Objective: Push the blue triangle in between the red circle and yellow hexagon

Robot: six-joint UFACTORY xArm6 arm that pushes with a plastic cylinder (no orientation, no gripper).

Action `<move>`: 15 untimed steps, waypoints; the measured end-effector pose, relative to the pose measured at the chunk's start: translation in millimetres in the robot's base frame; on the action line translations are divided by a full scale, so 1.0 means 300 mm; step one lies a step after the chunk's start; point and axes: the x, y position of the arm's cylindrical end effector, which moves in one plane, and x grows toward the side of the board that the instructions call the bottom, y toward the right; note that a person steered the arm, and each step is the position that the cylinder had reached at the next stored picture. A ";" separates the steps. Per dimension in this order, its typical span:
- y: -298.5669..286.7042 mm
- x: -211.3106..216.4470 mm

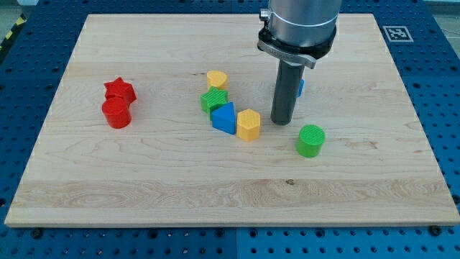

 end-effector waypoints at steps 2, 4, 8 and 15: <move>0.000 -0.007; -0.006 -0.012; -0.087 -0.012; -0.306 -0.012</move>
